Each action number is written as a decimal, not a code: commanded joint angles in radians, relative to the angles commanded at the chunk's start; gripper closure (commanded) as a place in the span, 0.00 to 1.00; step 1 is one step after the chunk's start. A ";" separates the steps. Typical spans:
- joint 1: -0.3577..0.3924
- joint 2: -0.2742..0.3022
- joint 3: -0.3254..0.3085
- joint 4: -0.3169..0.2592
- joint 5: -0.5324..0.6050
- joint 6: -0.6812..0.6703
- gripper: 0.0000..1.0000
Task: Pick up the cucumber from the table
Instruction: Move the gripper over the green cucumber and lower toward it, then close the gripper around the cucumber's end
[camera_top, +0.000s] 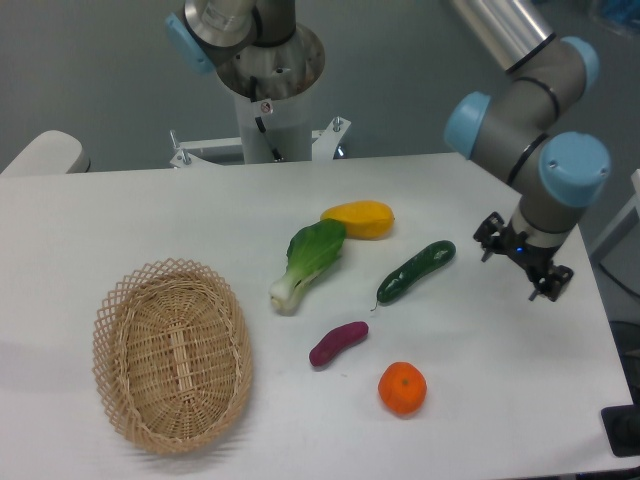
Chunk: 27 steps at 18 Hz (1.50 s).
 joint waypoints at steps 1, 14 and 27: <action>0.000 0.005 -0.023 0.024 0.000 -0.025 0.00; -0.064 0.057 -0.118 0.046 -0.026 -0.112 0.00; -0.084 0.054 -0.215 0.138 -0.021 -0.112 0.00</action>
